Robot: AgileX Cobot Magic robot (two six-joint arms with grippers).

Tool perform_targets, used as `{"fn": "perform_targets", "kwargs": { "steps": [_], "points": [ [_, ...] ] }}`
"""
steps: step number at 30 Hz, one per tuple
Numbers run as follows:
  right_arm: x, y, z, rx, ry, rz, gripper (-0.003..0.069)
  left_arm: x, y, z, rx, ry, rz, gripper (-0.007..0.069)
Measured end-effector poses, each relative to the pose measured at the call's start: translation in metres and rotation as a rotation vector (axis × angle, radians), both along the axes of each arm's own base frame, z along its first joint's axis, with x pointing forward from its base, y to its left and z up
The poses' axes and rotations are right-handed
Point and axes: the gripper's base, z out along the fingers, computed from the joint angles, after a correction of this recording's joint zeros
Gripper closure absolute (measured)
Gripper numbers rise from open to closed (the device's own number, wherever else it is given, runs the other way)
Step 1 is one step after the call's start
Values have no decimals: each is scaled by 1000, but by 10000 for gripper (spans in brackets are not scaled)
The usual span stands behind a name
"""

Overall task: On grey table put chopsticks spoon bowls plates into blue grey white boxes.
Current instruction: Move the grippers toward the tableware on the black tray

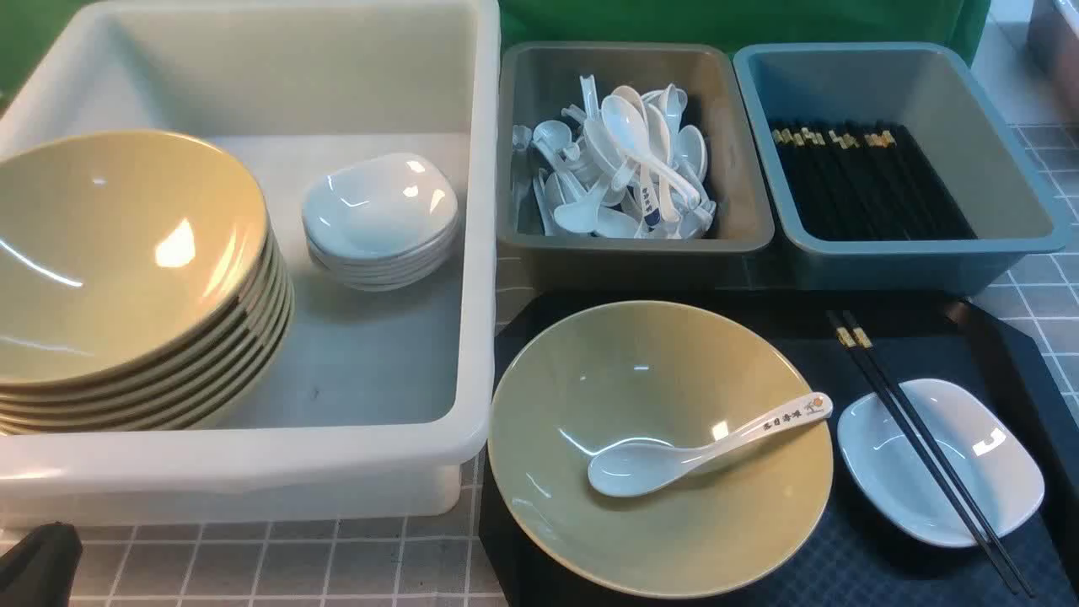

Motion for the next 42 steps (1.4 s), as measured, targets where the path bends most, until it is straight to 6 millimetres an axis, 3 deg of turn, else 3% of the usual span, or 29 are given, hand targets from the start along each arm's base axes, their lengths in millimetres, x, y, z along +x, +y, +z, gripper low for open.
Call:
{"fn": "perform_targets", "kwargs": {
  "steps": [42],
  "points": [
    [0, 0, 0, -19, 1, 4, 421, 0, 0, 0, -2, 0, 1, 635]
  ]
}}
